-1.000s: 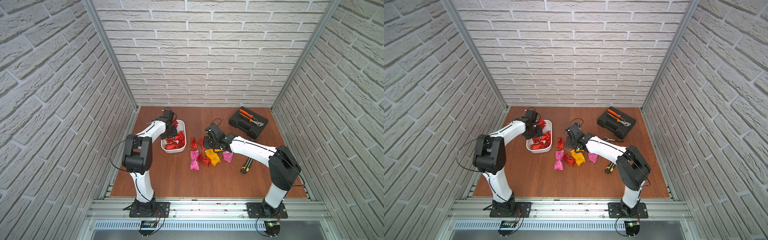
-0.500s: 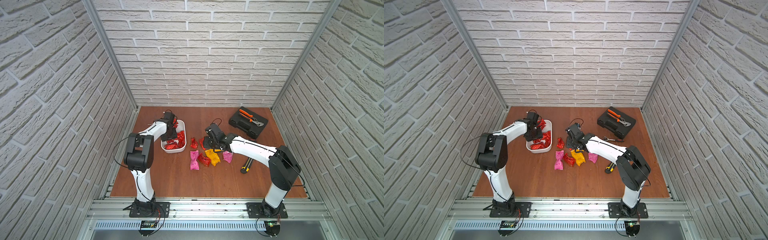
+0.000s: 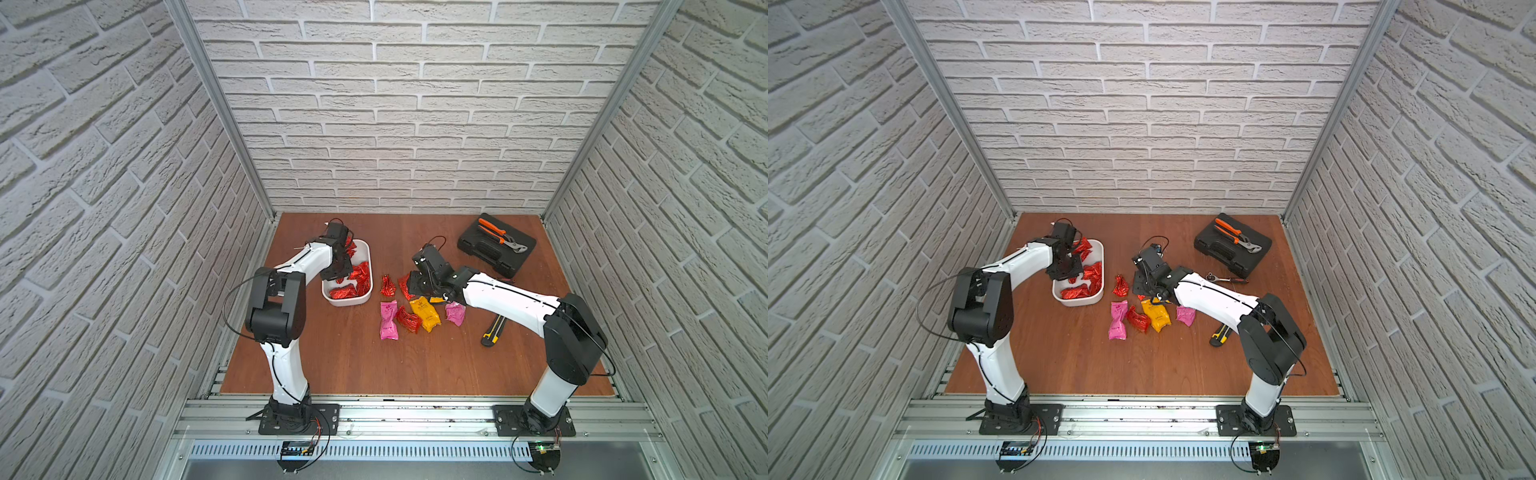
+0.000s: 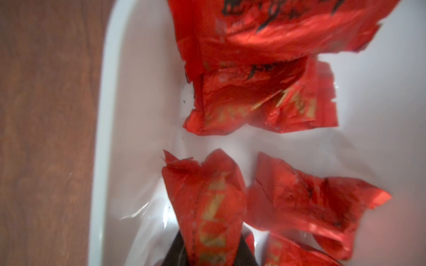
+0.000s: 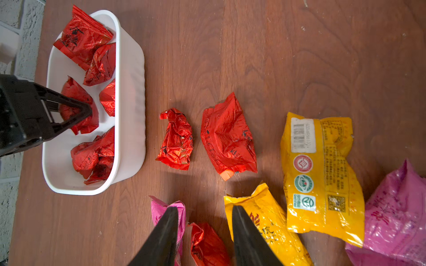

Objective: Take the tea bags out of the storage box
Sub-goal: Pick up the tea bag from the storage box, then place the tea bag at the center of the board.

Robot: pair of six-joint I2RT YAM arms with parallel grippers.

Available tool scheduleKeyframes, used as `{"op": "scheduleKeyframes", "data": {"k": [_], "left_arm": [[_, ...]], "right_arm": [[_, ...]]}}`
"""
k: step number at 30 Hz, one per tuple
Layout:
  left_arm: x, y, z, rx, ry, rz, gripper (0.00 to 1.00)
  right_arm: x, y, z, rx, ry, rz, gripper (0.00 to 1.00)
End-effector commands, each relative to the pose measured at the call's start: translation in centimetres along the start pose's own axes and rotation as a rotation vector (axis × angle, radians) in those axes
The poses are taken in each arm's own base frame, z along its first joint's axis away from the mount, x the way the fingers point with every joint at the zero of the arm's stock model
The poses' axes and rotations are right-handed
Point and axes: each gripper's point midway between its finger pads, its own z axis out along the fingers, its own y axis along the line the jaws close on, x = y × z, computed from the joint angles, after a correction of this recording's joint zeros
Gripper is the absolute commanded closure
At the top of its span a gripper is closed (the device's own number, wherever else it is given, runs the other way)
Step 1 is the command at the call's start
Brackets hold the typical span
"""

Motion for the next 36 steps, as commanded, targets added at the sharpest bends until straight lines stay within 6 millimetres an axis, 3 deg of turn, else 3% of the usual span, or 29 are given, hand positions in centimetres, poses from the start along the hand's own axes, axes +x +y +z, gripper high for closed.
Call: {"op": "scheduleKeyframes", "data": {"k": [1, 6, 10, 13, 16, 20, 24, 30, 36], "left_arm": [[-0.2, 0.5, -2.9, -0.026, -0.054, 0.027, 0.78], [-0.2, -0.7, -6.2, -0.023, -0.112, 0.103, 0.79], [0.6, -4.6, -9.6, -0.008, -0.161, 0.265, 0.79], [1.9, -7.9, -10.8, 0.018, -0.156, 0.365, 0.79], [2.8, -11.1, -10.9, 0.04, -0.137, 0.419, 0.79], [3.5, -15.0, -9.2, 0.063, -0.099, 0.462, 0.79], [2.7, -17.8, -6.5, 0.05, -0.086, 0.477, 0.78], [1.1, -19.3, -2.4, -0.037, -0.09, 0.5, 0.79], [1.8, -19.7, 0.2, -0.073, -0.049, 0.521, 0.74]], "right_arm": [[-1.2, 0.4, -1.6, -0.02, -0.058, 0.0, 0.57], [-1.5, -0.3, -2.3, -0.002, -0.077, -0.013, 0.58], [-1.8, -1.7, -3.1, 0.036, -0.11, -0.034, 0.6], [-2.1, -3.4, -3.9, 0.055, -0.149, -0.016, 0.6], [-2.2, -5.7, -4.7, 0.083, -0.163, -0.004, 0.6], [-2.0, -8.7, -6.1, 0.121, -0.172, 0.025, 0.61], [-1.9, -11.1, -7.7, 0.14, -0.188, 0.054, 0.61], [-1.4, -12.3, -8.7, 0.143, -0.171, 0.057, 0.61], [-0.9, -12.6, -8.7, 0.139, -0.155, 0.057, 0.61]]}}
